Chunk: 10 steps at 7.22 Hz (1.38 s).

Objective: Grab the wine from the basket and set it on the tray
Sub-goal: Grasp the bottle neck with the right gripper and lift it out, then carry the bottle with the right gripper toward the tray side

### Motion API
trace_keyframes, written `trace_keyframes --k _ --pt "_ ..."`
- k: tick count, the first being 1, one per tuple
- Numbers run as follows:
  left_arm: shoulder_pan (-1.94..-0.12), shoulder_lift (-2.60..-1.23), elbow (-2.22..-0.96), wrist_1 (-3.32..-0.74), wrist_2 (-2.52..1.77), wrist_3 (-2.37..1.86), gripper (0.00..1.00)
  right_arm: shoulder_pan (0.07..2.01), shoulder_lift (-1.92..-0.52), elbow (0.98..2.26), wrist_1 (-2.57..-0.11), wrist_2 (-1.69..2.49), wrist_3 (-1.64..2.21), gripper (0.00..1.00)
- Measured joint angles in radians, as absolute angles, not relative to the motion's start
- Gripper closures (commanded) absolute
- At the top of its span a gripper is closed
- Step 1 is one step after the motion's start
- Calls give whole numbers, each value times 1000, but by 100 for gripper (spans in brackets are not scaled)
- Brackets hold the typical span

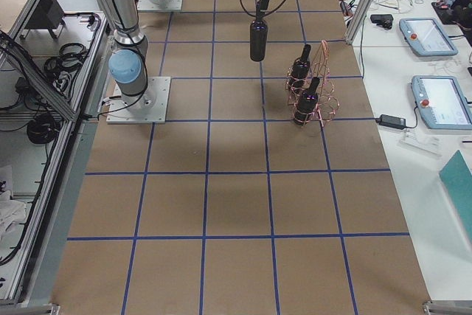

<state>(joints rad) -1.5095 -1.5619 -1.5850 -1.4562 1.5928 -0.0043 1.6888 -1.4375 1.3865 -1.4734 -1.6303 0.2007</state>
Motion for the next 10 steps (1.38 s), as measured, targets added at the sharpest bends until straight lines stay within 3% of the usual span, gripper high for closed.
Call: trace_keyframes --k 4,10 --pt "-1362 -1561 -1575 -1438 1628 96 0 1992 -1309 1397 -1671 -1598 615 100" --pt "-1169 -1564 -1574 -1433 1618 320 0 2277 -1111 1240 -1779 -1575 1012 100"
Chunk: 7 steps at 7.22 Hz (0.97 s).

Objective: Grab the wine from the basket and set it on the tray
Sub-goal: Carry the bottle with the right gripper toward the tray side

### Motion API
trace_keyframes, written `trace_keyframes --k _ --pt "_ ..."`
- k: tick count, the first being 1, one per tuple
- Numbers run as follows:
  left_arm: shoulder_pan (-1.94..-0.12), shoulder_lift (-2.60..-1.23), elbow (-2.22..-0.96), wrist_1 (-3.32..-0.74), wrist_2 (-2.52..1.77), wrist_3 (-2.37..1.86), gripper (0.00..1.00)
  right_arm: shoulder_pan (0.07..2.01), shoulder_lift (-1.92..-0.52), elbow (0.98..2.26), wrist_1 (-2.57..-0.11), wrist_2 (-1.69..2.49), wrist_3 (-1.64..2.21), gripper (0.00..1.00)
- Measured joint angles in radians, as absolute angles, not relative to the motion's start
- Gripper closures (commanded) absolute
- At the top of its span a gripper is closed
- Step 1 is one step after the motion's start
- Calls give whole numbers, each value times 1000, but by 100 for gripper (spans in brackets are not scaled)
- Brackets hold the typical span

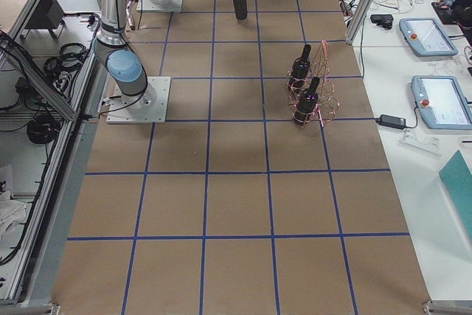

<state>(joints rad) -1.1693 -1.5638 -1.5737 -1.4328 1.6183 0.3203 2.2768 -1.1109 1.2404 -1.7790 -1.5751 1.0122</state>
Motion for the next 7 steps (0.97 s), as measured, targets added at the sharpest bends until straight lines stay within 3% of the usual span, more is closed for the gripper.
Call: trace_keyframes --k 6,7 --pt "-1171 -1565 -1575 -1434 1612 324 0 2299 -1061 1181 -1745 -1576 1021 100" --pt "-1173 -1565 -1575 -1434 1611 324 0 2299 -1061 1180 -1734 -1574 1019 96"
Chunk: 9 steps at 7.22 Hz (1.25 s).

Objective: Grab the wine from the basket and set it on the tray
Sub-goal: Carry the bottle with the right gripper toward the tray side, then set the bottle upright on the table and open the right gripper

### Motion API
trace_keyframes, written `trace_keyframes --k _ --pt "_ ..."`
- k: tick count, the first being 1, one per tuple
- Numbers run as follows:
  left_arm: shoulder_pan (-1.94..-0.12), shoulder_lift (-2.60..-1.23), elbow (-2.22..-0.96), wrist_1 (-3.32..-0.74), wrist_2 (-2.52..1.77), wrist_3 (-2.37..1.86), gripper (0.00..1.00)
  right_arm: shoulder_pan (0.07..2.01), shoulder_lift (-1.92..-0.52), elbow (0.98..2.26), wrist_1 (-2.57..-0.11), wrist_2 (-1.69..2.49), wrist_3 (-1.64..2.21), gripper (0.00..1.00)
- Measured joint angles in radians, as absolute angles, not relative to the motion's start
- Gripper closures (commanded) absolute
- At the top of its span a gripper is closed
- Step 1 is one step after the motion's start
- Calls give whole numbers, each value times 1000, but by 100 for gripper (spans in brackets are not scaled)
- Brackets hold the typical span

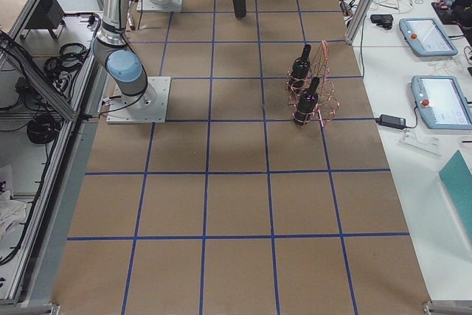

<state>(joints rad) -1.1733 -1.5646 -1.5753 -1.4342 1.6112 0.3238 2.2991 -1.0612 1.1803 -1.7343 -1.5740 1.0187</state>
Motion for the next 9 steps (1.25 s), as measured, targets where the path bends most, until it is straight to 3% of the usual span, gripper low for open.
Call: trace_keyframes --k 1,2,5,9 --pt "-1174 -1565 -1575 -1434 1611 324 0 2299 -1061 1180 -1730 -1571 1019 78" --pt "-1175 -1565 -1575 -1434 1611 324 0 2299 -1061 1180 -1729 -1571 1018 50" --pt "-1178 -1564 -1577 -1438 1613 324 0 2299 -1059 1177 -1736 -1566 1042 47" --pt "-1181 -1558 -1593 -1445 1612 324 0 2294 -1087 1178 -1737 -1565 1017 28"
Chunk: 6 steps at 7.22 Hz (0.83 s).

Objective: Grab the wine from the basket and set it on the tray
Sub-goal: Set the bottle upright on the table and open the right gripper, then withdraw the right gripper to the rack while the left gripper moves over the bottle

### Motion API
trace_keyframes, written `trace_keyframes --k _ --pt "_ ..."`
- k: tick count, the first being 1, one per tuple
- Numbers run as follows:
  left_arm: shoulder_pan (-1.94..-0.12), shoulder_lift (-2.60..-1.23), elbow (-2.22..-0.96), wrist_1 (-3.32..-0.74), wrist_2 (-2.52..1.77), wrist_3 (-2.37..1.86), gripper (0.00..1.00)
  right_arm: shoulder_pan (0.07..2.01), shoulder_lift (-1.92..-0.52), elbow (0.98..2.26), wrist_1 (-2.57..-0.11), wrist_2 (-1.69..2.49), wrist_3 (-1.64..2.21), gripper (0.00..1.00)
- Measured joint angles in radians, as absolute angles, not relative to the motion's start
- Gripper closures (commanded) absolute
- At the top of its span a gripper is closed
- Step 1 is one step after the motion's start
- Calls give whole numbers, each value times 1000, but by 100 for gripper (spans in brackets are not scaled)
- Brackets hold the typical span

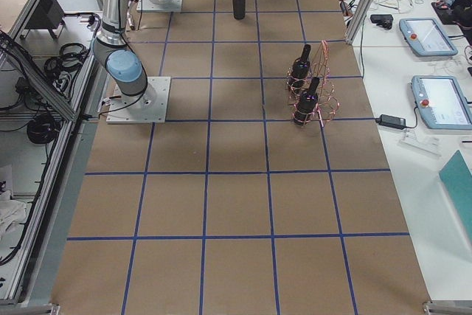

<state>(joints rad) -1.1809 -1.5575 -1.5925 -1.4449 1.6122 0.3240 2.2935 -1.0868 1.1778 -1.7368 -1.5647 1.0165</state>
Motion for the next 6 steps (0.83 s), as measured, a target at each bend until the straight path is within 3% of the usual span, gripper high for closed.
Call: trace_keyframes --k 3,6 --pt "-1179 -1554 -1610 -1458 1608 316 0 2154 -1215 1272 -1719 -1580 700 7" --pt "-1248 -1555 -1616 -1462 1536 250 0 1818 -1430 1408 -1605 -1583 220 0"
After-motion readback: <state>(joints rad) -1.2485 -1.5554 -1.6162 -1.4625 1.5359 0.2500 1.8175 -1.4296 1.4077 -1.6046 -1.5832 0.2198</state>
